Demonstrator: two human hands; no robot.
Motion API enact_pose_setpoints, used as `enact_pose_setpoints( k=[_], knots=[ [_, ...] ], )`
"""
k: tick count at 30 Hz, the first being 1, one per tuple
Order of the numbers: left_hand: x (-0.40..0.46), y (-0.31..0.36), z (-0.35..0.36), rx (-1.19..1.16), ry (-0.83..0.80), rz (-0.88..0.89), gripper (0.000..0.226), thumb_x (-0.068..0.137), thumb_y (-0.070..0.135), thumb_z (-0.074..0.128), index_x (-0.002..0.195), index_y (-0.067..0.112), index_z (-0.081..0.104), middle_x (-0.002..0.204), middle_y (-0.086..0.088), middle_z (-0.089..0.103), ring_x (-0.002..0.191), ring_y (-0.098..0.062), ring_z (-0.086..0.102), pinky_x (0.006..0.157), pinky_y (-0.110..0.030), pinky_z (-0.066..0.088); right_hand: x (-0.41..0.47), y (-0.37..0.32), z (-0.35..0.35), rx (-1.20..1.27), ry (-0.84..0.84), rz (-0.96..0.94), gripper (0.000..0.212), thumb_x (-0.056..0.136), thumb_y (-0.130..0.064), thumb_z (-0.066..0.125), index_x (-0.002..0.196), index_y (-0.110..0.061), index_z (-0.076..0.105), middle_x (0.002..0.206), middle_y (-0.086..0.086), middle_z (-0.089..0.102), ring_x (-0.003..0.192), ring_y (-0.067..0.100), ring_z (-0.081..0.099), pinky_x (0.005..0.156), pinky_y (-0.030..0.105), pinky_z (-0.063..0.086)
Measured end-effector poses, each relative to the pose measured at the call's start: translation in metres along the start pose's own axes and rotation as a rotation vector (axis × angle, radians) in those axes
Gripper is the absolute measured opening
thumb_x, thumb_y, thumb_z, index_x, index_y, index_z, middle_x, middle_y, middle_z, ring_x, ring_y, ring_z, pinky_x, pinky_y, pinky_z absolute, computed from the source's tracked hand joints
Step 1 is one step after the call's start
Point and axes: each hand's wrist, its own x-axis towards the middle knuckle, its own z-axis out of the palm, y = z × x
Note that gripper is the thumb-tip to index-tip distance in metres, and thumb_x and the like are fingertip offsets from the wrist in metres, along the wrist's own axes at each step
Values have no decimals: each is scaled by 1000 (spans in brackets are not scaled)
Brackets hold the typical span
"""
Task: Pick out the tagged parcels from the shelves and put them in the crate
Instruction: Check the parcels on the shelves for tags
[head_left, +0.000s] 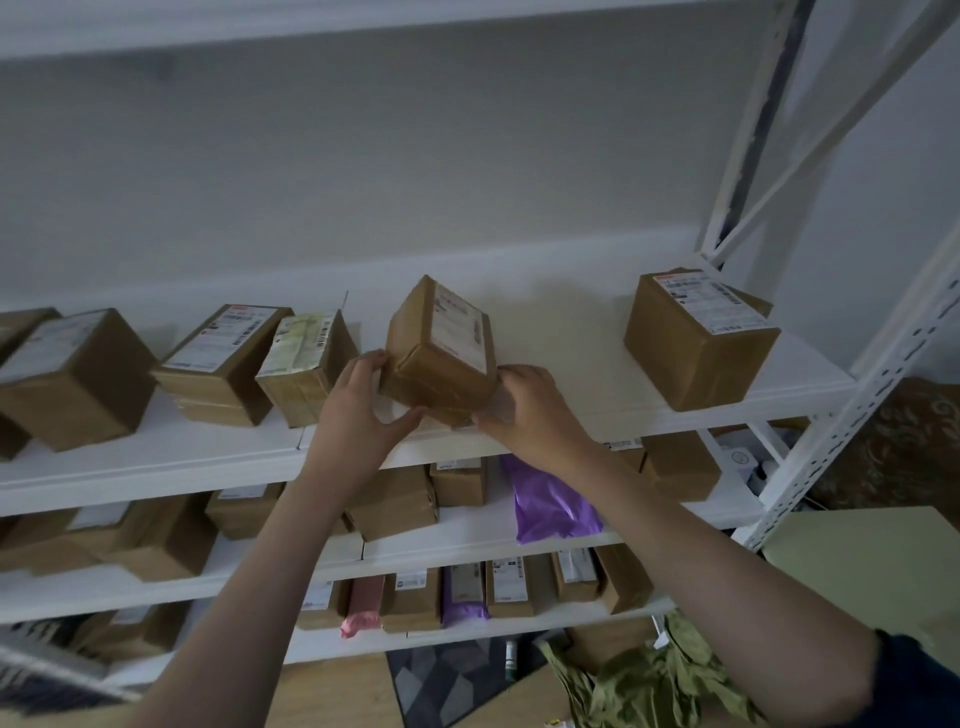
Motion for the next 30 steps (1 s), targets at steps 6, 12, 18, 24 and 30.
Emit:
enact_pose_setpoints(
  k=[6, 12, 18, 24, 30],
  knots=[
    [-8, -8, 12, -199, -93, -103, 61, 78, 29, 85, 129, 26, 52, 119, 16, 61, 110, -5, 58, 90, -25, 51, 4, -19, -4, -10, 51, -60, 56, 91, -42, 68, 138, -15, 53, 133, 1, 57, 126, 17, 47, 103, 35, 47],
    [0, -11, 21, -135, -118, -27, 71, 80, 27, 83, 141, 28, 47, 130, 10, 59, 114, -4, 55, 96, -28, 51, -1, -8, -8, -45, 56, -11, 61, 91, -43, 68, 143, -15, 52, 134, 1, 58, 127, 19, 48, 102, 39, 48],
    [9, -2, 30, -99, -140, 13, 82, 77, 34, 84, 146, 22, 44, 140, 4, 50, 120, -7, 49, 103, -29, 45, 3, -1, -19, -51, -11, 44, 72, 87, -50, 71, 146, -15, 48, 138, 5, 58, 129, 22, 50, 105, 40, 47],
    [21, 11, 36, -139, -149, 29, 83, 75, 33, 86, 146, 25, 44, 139, 1, 50, 124, -11, 48, 104, -25, 40, 20, -4, -16, -28, -63, 36, 73, 82, -51, 72, 144, -25, 46, 129, 3, 59, 115, 20, 60, 95, 39, 55],
    [6, 23, 35, -202, 5, 164, 90, 79, 27, 82, 154, 19, 33, 147, 4, 40, 129, 5, 39, 97, 2, 31, 1, -8, -21, 34, 131, -119, 77, 87, -31, 76, 152, -19, 37, 140, 3, 50, 116, 16, 60, 92, 27, 54]
  ],
)
